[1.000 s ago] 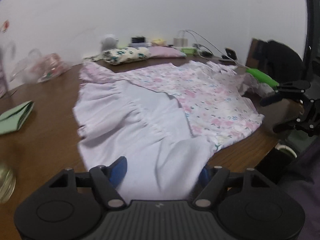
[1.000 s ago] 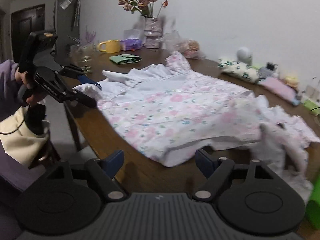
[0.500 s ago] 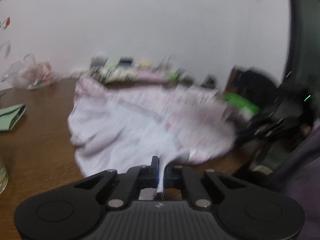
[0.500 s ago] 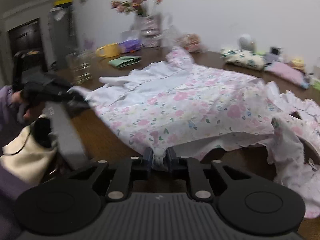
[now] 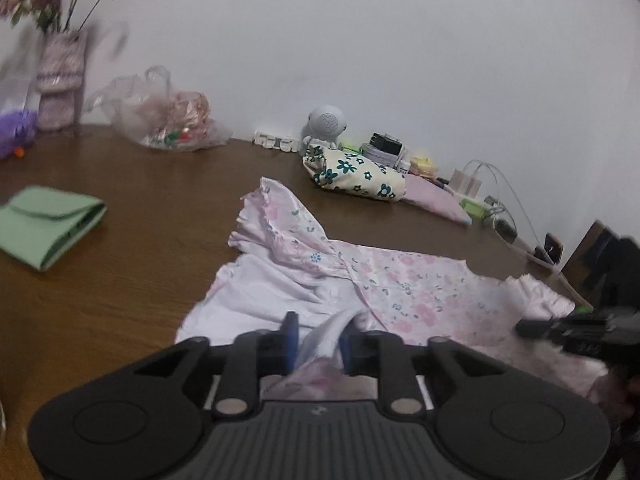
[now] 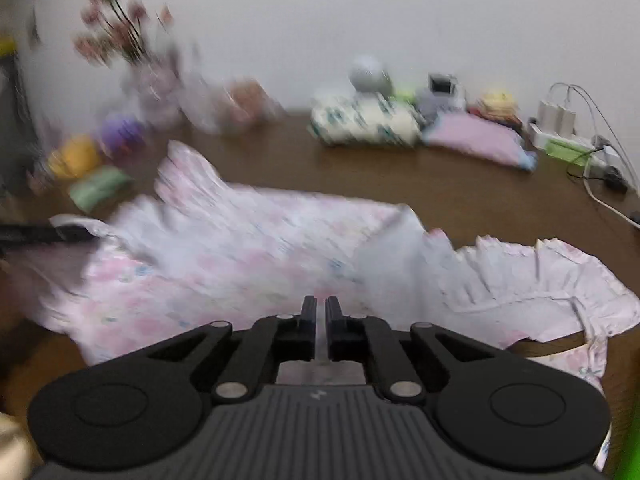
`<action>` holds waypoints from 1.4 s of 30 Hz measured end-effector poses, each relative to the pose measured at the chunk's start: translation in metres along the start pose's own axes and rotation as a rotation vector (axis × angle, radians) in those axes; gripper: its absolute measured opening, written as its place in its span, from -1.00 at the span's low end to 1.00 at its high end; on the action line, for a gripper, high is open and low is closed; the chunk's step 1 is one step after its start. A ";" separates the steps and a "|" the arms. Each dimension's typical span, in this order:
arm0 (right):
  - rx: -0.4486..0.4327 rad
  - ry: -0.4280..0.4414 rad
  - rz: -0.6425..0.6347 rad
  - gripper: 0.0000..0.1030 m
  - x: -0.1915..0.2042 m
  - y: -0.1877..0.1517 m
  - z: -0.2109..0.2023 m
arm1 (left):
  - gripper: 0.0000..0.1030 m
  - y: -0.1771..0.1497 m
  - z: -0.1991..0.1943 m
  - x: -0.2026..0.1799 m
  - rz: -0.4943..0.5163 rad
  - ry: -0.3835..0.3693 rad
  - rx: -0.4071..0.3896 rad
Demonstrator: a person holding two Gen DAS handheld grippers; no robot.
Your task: Fold clothes
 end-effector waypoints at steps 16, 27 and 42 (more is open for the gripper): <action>-0.025 0.233 -0.214 -0.14 0.053 -0.055 -0.048 | 0.29 -0.057 -0.041 0.004 0.126 -0.001 0.070; 0.032 0.294 -0.203 -0.94 0.064 -0.062 -0.036 | -0.93 -0.043 -0.056 0.002 0.207 -0.033 0.091; -0.041 0.330 -0.220 -0.30 0.051 -0.060 -0.094 | 0.00 -0.036 -0.111 0.022 0.149 0.110 0.033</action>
Point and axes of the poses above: each gripper's, at about its wrist camera, not at the fingertips, and z roughly the way its jaws point, x to its left, y to its top, the point moved 6 cm from there along z, roughly the way its jaws point, and after that the axes turned 5 degrees about z, right-handed, at the moved point
